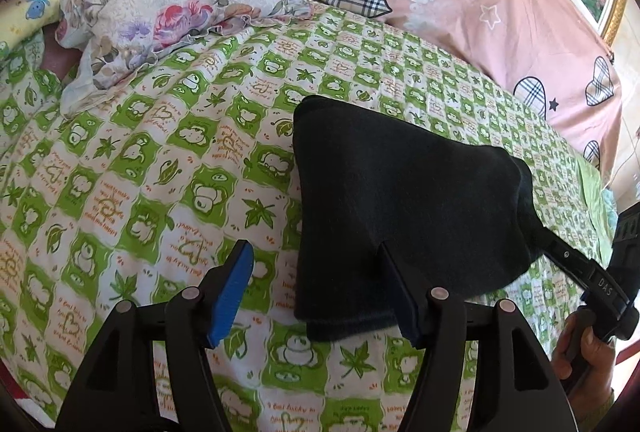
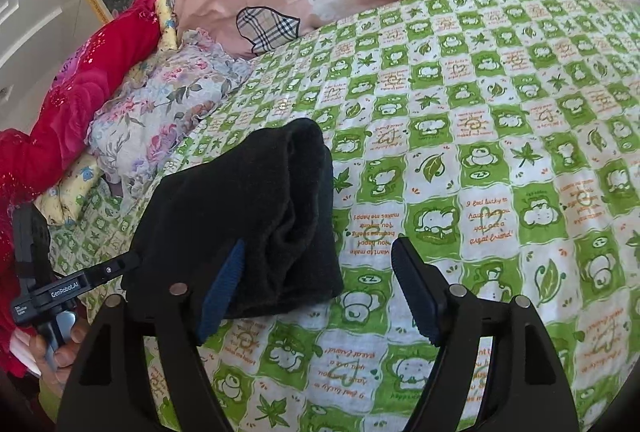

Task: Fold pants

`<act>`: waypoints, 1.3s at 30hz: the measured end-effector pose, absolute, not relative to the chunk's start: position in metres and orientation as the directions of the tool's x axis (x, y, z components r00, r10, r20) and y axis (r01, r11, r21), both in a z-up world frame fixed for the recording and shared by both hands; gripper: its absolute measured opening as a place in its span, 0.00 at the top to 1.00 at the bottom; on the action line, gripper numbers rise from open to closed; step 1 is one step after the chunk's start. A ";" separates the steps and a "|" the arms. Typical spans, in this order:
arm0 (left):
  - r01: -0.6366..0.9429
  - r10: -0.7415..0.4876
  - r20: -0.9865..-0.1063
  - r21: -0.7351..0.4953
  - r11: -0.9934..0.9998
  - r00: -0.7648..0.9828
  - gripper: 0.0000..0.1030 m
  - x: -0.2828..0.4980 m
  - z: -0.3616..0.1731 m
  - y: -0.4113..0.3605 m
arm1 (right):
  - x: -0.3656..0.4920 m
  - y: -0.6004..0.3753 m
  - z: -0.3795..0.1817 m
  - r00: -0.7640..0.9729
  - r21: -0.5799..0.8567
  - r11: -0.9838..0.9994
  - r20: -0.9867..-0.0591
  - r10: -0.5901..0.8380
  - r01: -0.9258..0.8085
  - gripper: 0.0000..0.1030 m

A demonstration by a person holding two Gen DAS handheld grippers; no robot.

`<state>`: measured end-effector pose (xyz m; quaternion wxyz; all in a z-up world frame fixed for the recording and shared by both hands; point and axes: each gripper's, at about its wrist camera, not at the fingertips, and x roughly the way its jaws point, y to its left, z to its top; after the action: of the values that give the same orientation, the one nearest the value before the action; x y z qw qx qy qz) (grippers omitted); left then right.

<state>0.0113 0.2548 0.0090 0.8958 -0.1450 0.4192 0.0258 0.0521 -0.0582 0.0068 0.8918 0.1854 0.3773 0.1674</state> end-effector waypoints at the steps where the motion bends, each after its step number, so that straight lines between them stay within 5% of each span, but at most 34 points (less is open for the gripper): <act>1: -0.163 -0.077 -0.757 -0.237 0.958 0.649 0.34 0.009 0.010 0.254 | 0.050 -0.057 0.009 0.662 0.449 0.878 -0.609 0.437 -0.166 0.25; 7: -0.155 -0.042 -0.744 -0.193 0.969 0.667 0.23 -0.008 0.016 0.245 | 0.034 -0.043 0.019 0.671 0.412 0.884 -0.594 0.444 -0.221 0.17; 39: -0.153 0.124 -0.714 0.023 0.988 0.689 0.18 -0.042 0.014 0.207 | -0.009 0.014 0.008 0.681 0.214 0.904 -0.599 0.421 -0.371 0.03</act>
<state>-0.0415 0.2066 0.0144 0.9189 -0.0190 0.3868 0.0752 -0.0091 0.0144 0.0081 0.9159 0.0373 0.3360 0.2162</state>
